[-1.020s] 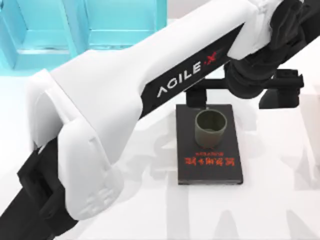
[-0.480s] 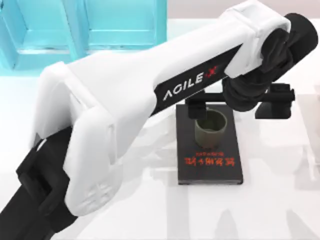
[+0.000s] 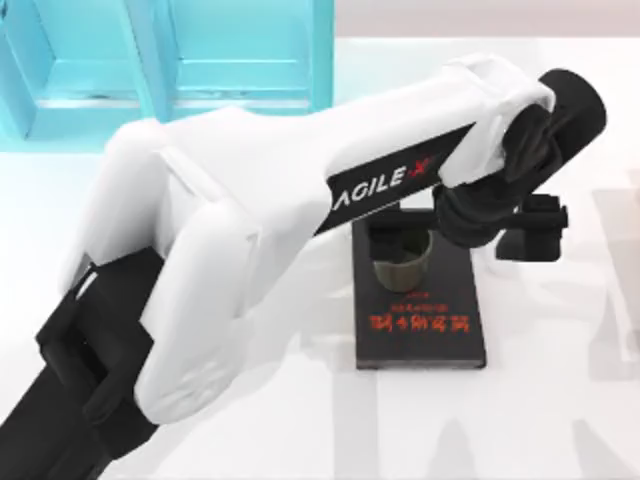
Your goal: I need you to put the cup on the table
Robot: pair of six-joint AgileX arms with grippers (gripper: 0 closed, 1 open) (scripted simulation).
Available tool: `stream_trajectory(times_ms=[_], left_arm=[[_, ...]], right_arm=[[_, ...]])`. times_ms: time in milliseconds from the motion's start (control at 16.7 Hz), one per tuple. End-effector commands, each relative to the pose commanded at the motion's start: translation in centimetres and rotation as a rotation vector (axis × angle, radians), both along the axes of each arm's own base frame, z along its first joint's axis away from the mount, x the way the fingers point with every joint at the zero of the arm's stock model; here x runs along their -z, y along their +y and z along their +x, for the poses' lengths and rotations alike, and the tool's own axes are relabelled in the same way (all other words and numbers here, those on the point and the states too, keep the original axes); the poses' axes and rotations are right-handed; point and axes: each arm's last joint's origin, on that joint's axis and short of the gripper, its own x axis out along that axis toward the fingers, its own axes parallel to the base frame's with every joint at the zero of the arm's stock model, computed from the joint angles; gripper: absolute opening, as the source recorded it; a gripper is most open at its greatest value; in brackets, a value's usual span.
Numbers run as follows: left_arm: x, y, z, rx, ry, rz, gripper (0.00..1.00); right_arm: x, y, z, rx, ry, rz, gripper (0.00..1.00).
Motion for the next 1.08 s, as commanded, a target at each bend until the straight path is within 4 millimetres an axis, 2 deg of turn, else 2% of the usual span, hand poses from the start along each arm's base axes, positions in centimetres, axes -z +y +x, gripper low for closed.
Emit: stream_trajectory(times_ms=[60,840,1080], left_arm=[[0.00,0.00,0.00,0.000,0.000,0.000,1.00],[0.00,0.00,0.00,0.000,0.000,0.000,0.02],[0.00,0.00,0.00,0.000,0.000,0.000,0.00]], right_arm=[[0.00,0.00,0.00,0.000,0.000,0.000,1.00],[0.00,0.00,0.00,0.000,0.000,0.000,1.00],[0.00,0.00,0.00,0.000,0.000,0.000,1.00]])
